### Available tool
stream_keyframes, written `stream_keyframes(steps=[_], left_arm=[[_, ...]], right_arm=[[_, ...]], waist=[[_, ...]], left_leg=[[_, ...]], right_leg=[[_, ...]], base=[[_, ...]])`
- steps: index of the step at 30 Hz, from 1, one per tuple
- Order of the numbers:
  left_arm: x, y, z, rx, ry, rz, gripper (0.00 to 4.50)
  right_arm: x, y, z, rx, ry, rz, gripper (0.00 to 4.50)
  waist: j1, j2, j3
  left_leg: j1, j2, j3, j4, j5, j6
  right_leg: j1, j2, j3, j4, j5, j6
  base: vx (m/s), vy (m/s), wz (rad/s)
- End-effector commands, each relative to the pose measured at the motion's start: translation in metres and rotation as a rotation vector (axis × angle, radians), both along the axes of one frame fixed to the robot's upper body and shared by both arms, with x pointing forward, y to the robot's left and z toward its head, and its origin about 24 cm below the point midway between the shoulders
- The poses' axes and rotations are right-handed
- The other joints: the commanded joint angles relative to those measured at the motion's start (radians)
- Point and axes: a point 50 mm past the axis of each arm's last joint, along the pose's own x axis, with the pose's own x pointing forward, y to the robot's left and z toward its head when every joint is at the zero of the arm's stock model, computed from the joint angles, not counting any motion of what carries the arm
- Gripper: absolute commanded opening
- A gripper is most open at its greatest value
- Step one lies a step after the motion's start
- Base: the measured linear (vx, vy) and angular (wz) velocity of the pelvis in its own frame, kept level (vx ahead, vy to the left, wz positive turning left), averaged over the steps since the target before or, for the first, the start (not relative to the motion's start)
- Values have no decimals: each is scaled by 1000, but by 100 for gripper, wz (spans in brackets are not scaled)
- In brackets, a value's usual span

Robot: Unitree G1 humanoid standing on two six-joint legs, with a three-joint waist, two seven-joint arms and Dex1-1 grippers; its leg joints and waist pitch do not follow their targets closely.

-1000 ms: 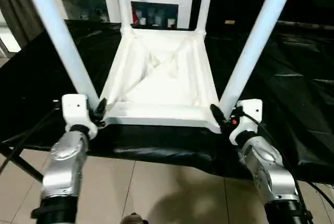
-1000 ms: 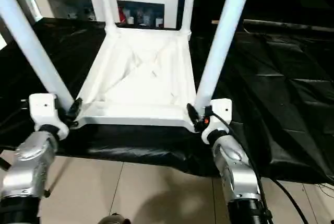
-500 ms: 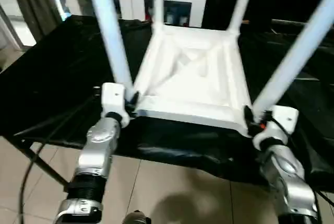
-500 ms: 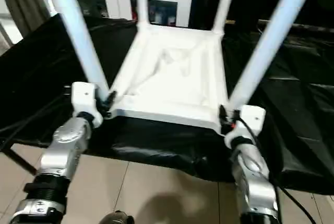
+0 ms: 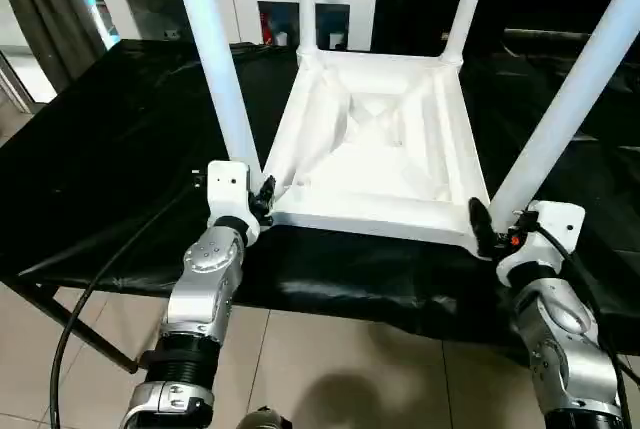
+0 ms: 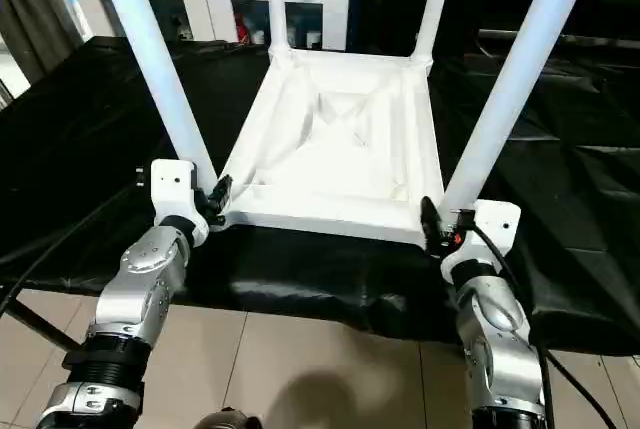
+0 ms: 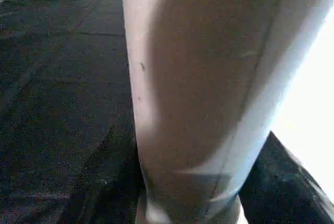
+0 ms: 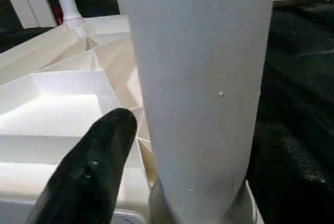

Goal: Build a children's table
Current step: Flip table

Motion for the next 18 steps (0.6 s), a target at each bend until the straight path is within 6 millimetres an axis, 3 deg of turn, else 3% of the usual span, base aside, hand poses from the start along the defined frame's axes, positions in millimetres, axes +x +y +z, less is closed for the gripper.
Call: stream_keyframes(steps=[1,5,11,13,14,15,18], left_arm=[[2,-4,2,-91,18,16,212],[2,-5,1,-126,30,23,212],[2,-8,-3,-205,78,43,212],[2,-8,-4,-224,88,49,212],[3,-9,-5,-264,106,59,212],[3,-9,-6,-294,117,65,212],[4,-11,-6,-370,146,72,212]], right_arm=[[-8,-2,9,16,-62,-8,363],[-23,-5,19,53,-152,8,398],[-51,-18,29,12,-207,44,443],[-55,-19,29,11,-206,56,449],[-61,-16,30,19,-193,107,450],[-62,-10,28,25,-173,161,450],[-62,5,20,43,-98,277,450]], waist=[[-6,-14,-56],[-2,-17,-55],[-7,-12,-51],[-9,-16,-51],[-8,-11,-52],[-10,-16,-51],[-22,-16,-50]], left_leg=[[27,57,-24,-80,-169,25],[25,58,-23,-82,-185,47],[23,57,-23,-85,-213,48],[22,55,-21,-84,-207,56],[21,54,-21,-83,-205,62],[19,52,-21,-81,-206,71],[9,45,-21,-81,-190,83]], right_leg=[[11,-69,34,-73,30,-153],[11,-70,34,-76,16,-138],[8,-71,34,-86,-62,-126],[9,-70,34,-88,-64,-126],[8,-70,33,-89,-72,-125],[11,-71,32,-90,-82,-122],[13,-69,26,-92,-113,-128]], base=[[0,0,0],[0,0,0],[0,0,0],[0,0,0],[0,0,0],[0,0,0],[0,0,0]])
